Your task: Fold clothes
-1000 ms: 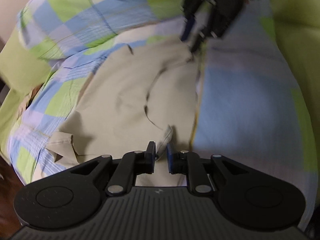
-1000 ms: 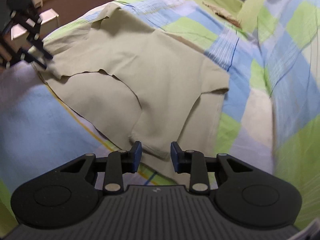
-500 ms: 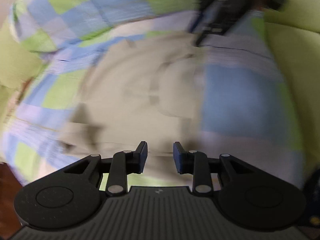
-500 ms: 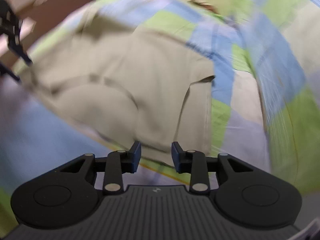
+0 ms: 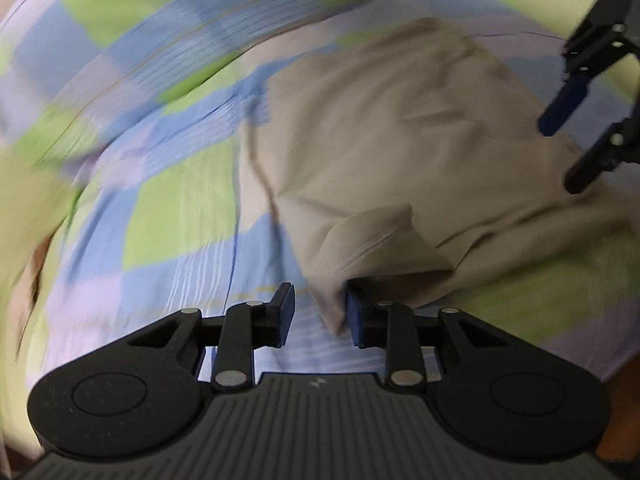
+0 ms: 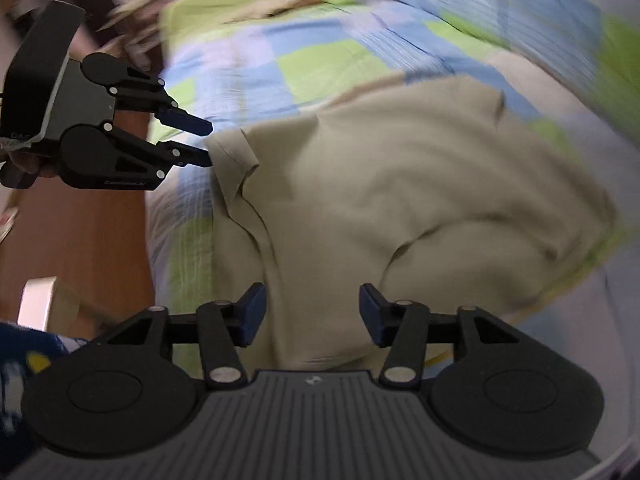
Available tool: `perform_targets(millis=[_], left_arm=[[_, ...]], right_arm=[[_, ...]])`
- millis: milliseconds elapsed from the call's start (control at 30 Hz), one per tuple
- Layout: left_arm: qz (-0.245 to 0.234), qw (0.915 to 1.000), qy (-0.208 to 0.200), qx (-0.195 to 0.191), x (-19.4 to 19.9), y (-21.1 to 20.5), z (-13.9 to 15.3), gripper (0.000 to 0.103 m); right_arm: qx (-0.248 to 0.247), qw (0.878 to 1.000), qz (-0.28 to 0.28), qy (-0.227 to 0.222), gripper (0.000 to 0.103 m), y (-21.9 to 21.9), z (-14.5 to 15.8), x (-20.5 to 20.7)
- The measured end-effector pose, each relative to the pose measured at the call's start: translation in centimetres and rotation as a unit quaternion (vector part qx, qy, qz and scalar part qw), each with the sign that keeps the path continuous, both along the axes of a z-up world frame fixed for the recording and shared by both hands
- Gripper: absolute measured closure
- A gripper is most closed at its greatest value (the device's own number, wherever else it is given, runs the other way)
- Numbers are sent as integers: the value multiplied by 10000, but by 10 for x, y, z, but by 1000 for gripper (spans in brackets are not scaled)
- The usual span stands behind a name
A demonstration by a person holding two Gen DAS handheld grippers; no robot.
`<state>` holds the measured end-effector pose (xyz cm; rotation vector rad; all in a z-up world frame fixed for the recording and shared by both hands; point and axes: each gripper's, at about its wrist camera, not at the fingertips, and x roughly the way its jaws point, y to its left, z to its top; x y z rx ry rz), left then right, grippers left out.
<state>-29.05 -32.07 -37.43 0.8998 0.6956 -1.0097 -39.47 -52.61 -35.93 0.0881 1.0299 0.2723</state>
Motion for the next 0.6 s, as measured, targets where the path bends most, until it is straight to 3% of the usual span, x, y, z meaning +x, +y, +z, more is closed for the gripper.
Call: perform_targets(millis=[100,167,233,333,367,433,500,567,600], left_arm=[[-873,9960,157,-139,12,12,-7,73],[-1236,9915,370,-154,15,15,-8,103],[-1641,9855,254,-350,13,28,-1,103],[-1786,9835,-140,-238,6,43,1,103],[-1809,9831,-261,-135,4,46,-2,103],[-1723,9823,-586,443,0,48,-25,102],[-1764,9761,-1005,775,-10,47,-36,102],[-1829,9667,-1437,1065,-21,46,-45,94],[-1836,9667,-1472,1003,-23,47,-41,86]], right_arm=[[-326,9982,-500,49,54,34,-6,1],[-537,9957,-754,94,53,46,-6,3],[-568,9920,-1116,131,51,52,-6,4],[-539,9885,-1397,197,48,55,-9,2],[-547,9872,-1470,277,48,55,-13,1],[-523,9838,-1640,492,48,54,-26,-2],[-424,9811,-1800,573,48,55,-34,-6],[-449,9794,-1890,550,47,57,-34,-10],[-505,9790,-1893,573,47,58,-33,-12]])
